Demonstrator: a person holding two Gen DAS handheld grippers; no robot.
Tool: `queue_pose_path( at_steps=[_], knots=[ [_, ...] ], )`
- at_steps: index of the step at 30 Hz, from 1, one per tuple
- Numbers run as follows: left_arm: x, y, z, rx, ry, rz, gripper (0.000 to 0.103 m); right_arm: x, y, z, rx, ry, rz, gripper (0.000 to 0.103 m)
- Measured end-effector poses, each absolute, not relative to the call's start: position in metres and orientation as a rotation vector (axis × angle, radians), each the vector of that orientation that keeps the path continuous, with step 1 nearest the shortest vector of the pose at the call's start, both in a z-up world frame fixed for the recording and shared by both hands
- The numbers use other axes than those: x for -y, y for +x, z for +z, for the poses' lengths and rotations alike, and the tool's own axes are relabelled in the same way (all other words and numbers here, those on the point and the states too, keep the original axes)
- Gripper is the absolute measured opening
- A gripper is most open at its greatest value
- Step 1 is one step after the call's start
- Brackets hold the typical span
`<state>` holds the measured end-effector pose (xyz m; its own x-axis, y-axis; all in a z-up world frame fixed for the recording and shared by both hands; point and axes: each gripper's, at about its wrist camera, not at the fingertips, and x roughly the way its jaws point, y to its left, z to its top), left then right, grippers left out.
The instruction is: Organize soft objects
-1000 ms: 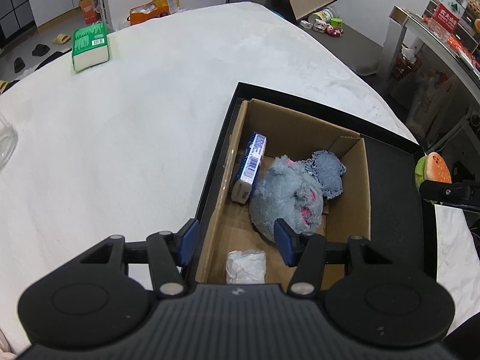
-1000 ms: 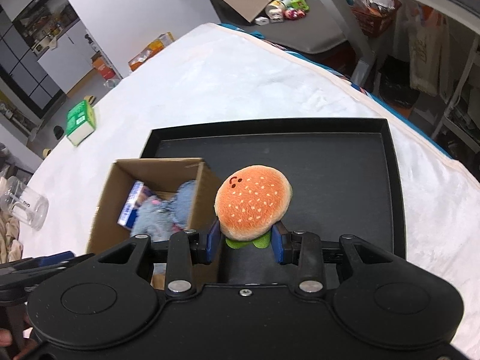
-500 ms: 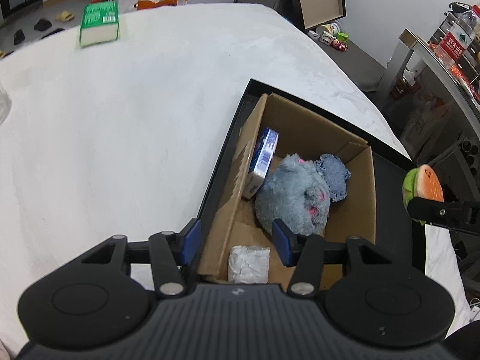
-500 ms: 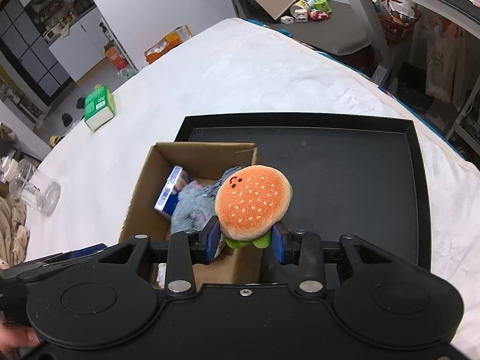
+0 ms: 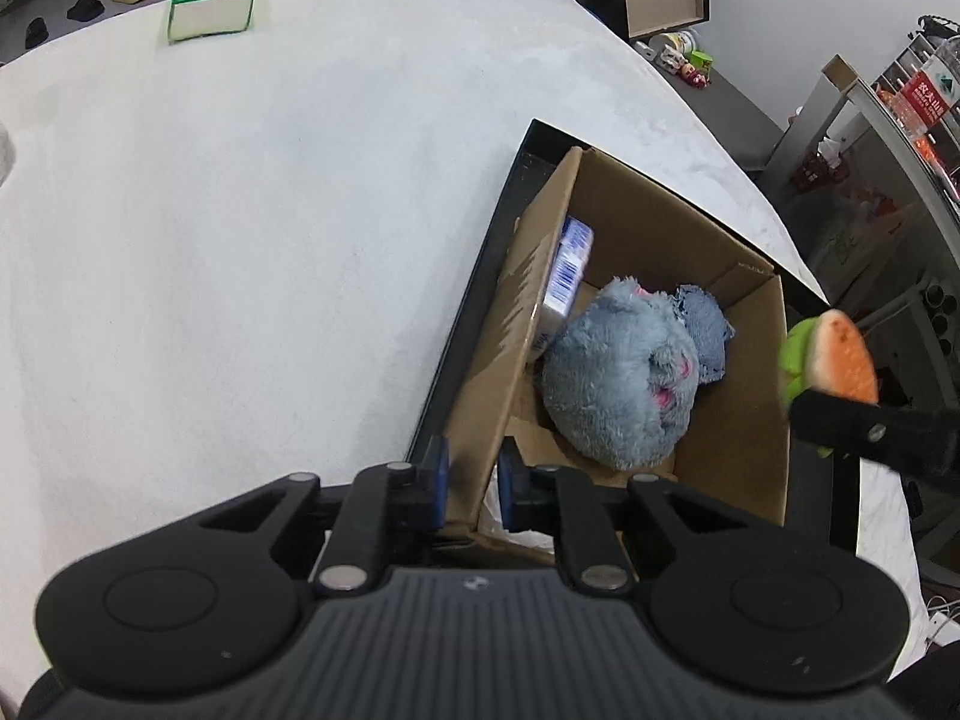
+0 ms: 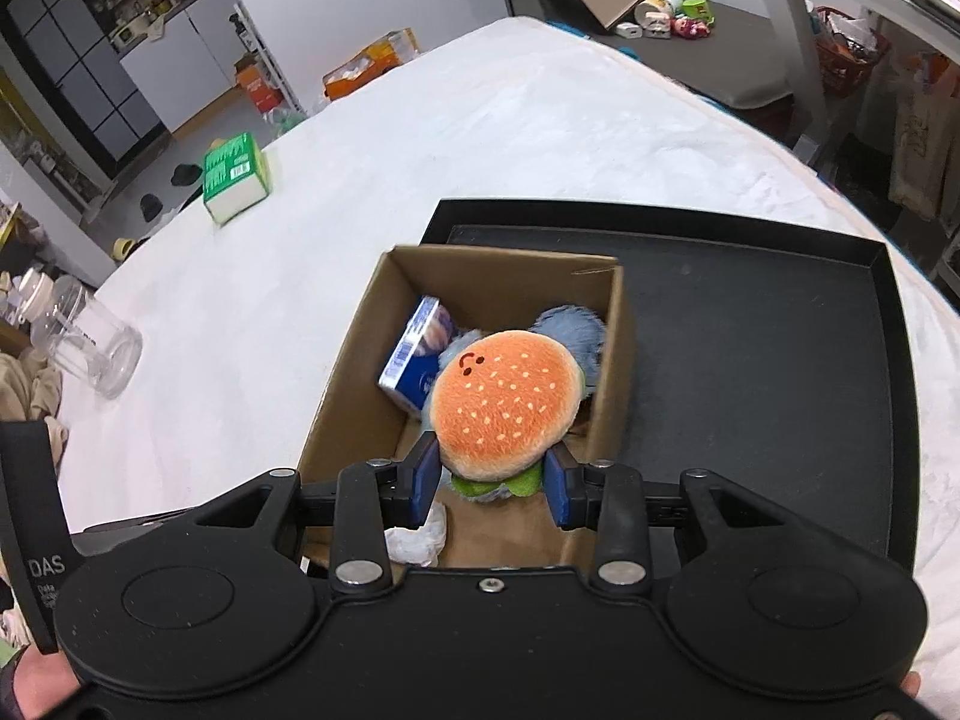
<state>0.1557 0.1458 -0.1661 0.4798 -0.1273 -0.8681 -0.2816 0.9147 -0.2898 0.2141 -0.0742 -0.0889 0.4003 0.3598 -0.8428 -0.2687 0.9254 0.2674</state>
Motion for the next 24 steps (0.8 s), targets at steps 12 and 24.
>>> queue_pose_path(
  at_steps=[12,24],
  knots=[
    [-0.149,0.152,-0.158,-1.086,-0.436,0.125,0.019,0.056,0.207,-0.091,-1.114,0.040,0.404,0.058],
    [-0.133,0.133,-0.099,-1.022,-0.355,0.126,0.072,0.073,0.192,-0.039,-1.040,0.031,0.431,0.076]
  ],
)
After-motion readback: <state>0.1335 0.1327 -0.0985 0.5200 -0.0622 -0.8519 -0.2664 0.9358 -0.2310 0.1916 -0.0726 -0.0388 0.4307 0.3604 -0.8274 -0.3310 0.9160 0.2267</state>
